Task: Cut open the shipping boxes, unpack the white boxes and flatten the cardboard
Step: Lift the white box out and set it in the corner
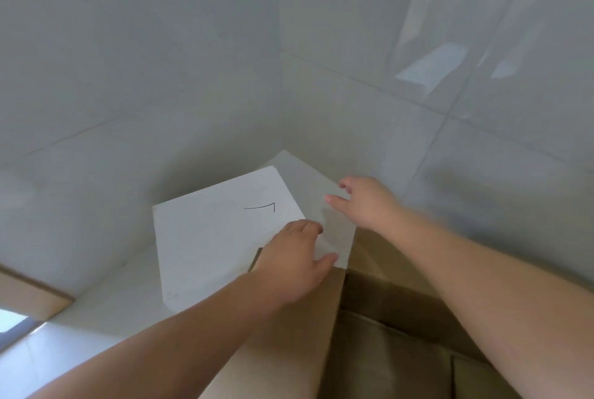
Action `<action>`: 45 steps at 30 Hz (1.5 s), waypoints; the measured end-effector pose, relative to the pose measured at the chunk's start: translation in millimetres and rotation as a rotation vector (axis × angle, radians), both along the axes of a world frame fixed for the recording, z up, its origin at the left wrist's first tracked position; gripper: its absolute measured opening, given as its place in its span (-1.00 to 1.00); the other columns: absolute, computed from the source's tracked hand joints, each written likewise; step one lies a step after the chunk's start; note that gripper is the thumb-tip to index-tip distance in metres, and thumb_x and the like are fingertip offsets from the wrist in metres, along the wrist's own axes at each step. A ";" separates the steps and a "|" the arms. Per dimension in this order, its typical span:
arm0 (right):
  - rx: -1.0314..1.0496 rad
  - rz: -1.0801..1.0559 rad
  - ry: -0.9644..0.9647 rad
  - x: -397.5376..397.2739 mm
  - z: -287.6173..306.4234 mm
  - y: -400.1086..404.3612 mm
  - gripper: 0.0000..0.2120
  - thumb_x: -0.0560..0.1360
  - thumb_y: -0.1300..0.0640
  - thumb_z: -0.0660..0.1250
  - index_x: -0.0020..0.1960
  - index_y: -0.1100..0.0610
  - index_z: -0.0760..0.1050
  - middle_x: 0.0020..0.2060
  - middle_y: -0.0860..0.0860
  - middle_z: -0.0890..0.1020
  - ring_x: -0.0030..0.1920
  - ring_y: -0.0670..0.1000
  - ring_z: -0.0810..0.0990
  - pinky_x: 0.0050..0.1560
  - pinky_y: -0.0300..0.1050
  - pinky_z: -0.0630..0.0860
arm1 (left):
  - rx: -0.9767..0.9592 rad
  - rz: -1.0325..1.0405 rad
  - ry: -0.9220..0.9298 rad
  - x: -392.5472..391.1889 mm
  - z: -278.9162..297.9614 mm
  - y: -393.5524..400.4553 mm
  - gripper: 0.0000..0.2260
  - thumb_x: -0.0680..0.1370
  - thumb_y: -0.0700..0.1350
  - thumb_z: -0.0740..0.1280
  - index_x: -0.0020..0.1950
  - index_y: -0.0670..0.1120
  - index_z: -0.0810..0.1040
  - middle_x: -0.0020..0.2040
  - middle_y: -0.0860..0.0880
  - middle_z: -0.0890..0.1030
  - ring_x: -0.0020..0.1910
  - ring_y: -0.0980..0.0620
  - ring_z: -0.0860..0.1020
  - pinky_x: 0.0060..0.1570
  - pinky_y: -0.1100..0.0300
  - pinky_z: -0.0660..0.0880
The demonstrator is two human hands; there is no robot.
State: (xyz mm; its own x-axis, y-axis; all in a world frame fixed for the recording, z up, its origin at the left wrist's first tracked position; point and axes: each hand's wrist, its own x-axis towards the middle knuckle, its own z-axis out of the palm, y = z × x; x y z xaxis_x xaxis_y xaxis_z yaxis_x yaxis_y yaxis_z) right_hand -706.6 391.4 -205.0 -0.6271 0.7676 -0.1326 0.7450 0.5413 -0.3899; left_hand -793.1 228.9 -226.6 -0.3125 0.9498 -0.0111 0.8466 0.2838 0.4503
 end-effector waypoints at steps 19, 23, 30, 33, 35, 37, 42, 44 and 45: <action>0.014 0.219 0.032 158.7 20.2 -87.4 -0.46 0.55 -0.24 0.17 0.35 0.12 0.42 0.22 0.05 0.56 0.16 0.09 0.54 0.06 -0.06 0.50 | -0.460 0.484 0.065 139.2 8.7 -144.9 -0.37 0.48 0.11 0.37 0.46 -0.05 0.21 0.37 -0.07 0.34 0.33 -0.08 0.38 0.26 -0.02 0.44; 0.027 0.204 -0.011 183.4 33.5 -118.8 -0.50 0.55 -0.25 0.15 0.29 0.08 0.44 0.15 0.03 0.57 0.09 0.08 0.55 0.05 -0.03 0.53 | -0.465 0.506 0.042 139.6 1.2 -168.6 -0.49 0.52 0.09 0.32 0.37 -0.08 0.26 0.25 -0.07 0.42 0.21 -0.08 0.45 0.12 0.09 0.49; 0.136 0.124 -0.017 206.6 36.8 -170.2 -0.50 0.56 -0.21 0.19 0.35 0.09 0.43 0.23 0.03 0.56 0.17 0.07 0.54 0.07 -0.10 0.49 | -0.255 0.410 -0.074 143.8 -29.1 -181.1 -0.81 0.61 -0.07 0.19 0.21 -0.07 0.38 -0.13 0.04 0.52 -0.17 0.06 0.53 -0.19 0.19 0.47; 0.152 0.082 -0.028 210.9 34.7 -193.3 -0.54 0.56 -0.19 0.19 0.33 0.08 0.45 0.20 0.01 0.57 0.13 0.05 0.56 0.04 -0.13 0.50 | -0.204 0.355 -0.101 138.2 -33.4 -182.9 -0.87 0.62 -0.11 0.17 0.14 -0.09 0.39 -0.11 -0.01 0.53 -0.14 0.00 0.51 -0.16 0.15 0.44; 0.154 0.083 -0.058 213.0 34.1 -210.1 -0.56 0.57 -0.17 0.20 0.31 0.07 0.46 0.19 0.01 0.57 0.12 0.04 0.56 0.06 -0.11 0.52 | -0.194 0.341 -0.134 136.1 -34.9 -185.1 -0.90 0.62 -0.15 0.14 0.10 -0.10 0.40 -0.10 -0.03 0.53 -0.11 -0.04 0.53 -0.14 0.13 0.45; 0.155 0.092 -0.082 214.2 32.3 -226.0 -0.57 0.57 -0.17 0.20 0.32 0.07 0.46 0.19 0.01 0.57 0.12 0.04 0.55 0.07 -0.10 0.52 | -0.192 0.341 -0.150 134.3 -37.7 -188.3 -0.93 0.61 -0.18 0.13 0.06 -0.09 0.38 -0.14 -0.01 0.50 -0.13 -0.04 0.52 -0.15 0.12 0.46; -0.044 0.038 -0.112 233.0 19.8 -266.6 -0.42 0.46 -0.31 0.25 0.39 -0.05 0.37 0.23 -0.06 0.54 0.14 -0.02 0.54 0.03 -0.15 0.50 | -0.200 0.351 -0.151 126.3 -40.6 -192.6 -0.97 0.59 -0.20 0.18 -0.01 -0.09 0.34 -0.17 -0.03 0.48 -0.15 -0.09 0.51 -0.19 0.09 0.44; -0.264 0.113 -0.271 248.7 4.0 -295.6 -0.20 0.32 -0.42 0.31 0.47 -0.13 0.22 0.38 -0.09 0.42 0.32 0.01 0.44 0.20 -0.07 0.45 | -0.226 0.356 -0.155 122.9 -37.1 -201.7 -0.93 0.58 -0.20 0.19 0.04 -0.13 0.38 -0.05 -0.10 0.53 -0.04 -0.15 0.55 -0.11 0.07 0.50; -0.337 0.165 -0.362 256.0 -6.0 -311.4 -0.11 0.27 -0.44 0.33 0.50 -0.14 0.16 0.43 -0.10 0.35 0.39 0.02 0.37 0.29 -0.03 0.39 | -0.229 0.363 -0.161 120.6 -36.2 -207.4 -0.91 0.57 -0.20 0.19 0.07 -0.14 0.40 -0.02 -0.12 0.54 -0.02 -0.16 0.55 -0.06 0.05 0.52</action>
